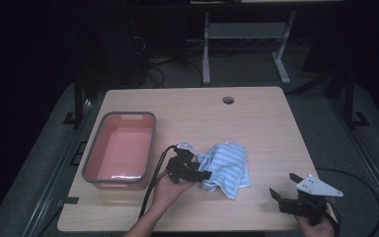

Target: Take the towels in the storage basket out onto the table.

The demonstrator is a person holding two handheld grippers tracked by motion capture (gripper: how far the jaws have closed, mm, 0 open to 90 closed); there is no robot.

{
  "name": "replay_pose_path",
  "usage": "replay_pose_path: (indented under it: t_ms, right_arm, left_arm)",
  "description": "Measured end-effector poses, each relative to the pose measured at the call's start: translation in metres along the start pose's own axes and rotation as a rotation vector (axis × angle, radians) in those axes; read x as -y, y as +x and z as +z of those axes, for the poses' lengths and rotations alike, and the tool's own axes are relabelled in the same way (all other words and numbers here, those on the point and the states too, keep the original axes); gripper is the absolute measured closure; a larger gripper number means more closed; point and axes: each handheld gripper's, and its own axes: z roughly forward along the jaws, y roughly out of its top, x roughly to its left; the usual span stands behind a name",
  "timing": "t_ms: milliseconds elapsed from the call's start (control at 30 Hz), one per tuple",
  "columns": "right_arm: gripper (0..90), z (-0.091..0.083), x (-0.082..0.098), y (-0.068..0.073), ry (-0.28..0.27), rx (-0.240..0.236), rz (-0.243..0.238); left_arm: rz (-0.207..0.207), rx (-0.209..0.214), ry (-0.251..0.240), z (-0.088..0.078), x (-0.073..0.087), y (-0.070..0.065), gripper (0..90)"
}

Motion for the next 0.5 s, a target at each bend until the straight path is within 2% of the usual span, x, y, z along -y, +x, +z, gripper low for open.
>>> replay_pose_path:
  t_ms: [433, 500]
  right_arm:
    - [14.1, -0.001, 0.000, 0.000, 0.002, 0.004, 0.002]
    - [14.1, -0.001, 0.000, -0.001, 0.002, 0.005, 0.003]
  left_arm:
    - [0.012, -0.007, -0.035, -0.014, 0.015, -0.002, 36.6]
    - [0.016, -0.023, -0.043, -0.016, 0.018, -0.002, 36.4]
